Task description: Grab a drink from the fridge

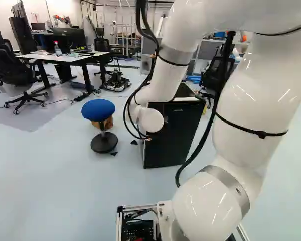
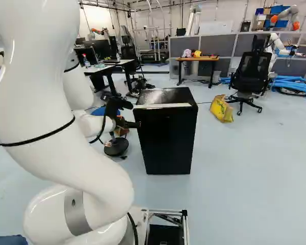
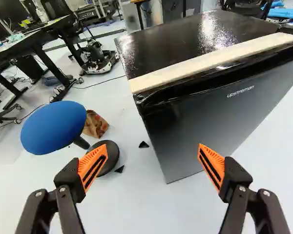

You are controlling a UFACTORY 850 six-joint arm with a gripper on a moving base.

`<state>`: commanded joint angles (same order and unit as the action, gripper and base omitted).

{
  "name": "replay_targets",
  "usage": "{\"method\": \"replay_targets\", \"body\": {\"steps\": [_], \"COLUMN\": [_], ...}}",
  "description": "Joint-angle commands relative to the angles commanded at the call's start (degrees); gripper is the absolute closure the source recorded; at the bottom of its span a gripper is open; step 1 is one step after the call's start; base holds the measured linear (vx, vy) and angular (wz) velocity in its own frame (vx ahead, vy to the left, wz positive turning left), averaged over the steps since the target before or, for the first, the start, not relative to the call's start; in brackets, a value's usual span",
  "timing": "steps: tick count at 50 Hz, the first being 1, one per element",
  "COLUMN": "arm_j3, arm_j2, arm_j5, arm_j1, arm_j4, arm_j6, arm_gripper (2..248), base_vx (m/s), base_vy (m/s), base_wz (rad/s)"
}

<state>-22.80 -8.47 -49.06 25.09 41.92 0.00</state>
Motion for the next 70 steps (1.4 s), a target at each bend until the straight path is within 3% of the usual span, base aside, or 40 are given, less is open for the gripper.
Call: {"method": "replay_targets", "body": {"steps": [41,70], "arm_j3": [-4.9,-9.5], "arm_j2": [-10.8,-18.8], "arm_j5": [-11.4,-21.4], "arm_j1": [7.6,9.7], "arm_j4": [10.2,17.4], "arm_j6": [0.0,0.0], "arm_gripper": [3,3], "base_vx": [0.0,0.0], "base_vy": [0.0,0.0], "base_wz": [0.0,0.0]}}
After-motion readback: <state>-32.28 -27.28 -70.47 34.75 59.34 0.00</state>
